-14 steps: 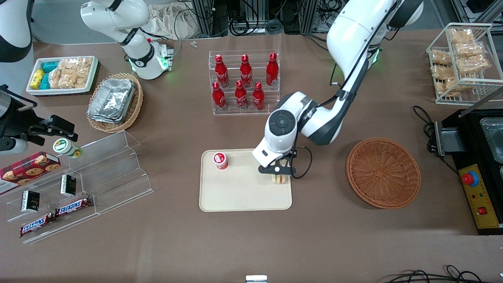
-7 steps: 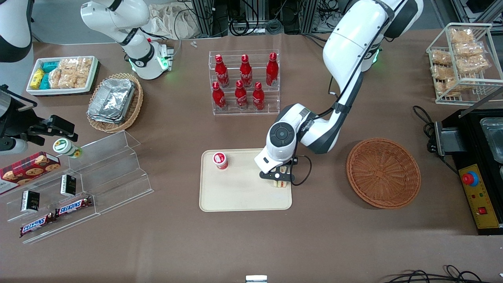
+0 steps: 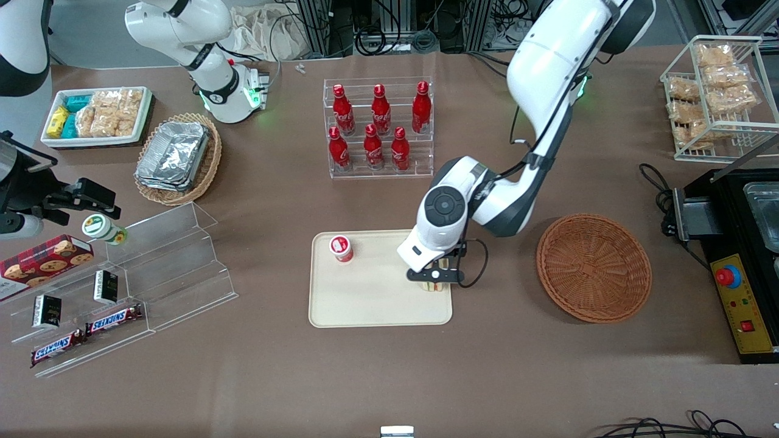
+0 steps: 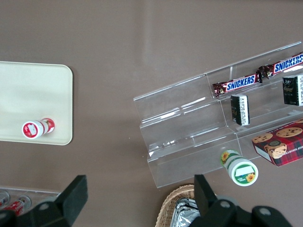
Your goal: Place sandwich from basket to tray
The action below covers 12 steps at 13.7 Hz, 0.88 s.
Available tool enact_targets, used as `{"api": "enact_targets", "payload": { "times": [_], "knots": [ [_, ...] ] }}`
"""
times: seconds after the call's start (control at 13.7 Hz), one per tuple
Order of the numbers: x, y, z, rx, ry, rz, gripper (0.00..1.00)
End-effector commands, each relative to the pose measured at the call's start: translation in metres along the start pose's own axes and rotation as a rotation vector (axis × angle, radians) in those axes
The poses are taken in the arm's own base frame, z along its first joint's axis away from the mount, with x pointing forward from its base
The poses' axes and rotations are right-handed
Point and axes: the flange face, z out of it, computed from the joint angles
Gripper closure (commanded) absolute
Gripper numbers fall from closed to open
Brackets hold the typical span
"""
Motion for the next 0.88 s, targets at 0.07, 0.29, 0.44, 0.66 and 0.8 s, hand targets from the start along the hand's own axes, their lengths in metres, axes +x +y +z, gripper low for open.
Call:
{"api": "enact_targets", "payload": {
  "times": [0.07,0.29,0.44,0.66,0.8],
  "knots": [
    [-0.007,-0.069,-0.099,0.037,-0.071,-0.084,0.00],
    [-0.004,-0.147,-0.159,0.036,-0.108,0.014,0.00],
    [-0.001,-0.207,-0.190,0.028,-0.127,0.046,0.00],
    [0.001,-0.295,-0.234,0.020,-0.092,0.116,0.00],
    [-0.002,-0.329,-0.251,0.043,-0.087,0.094,0.00]
  ]
}}
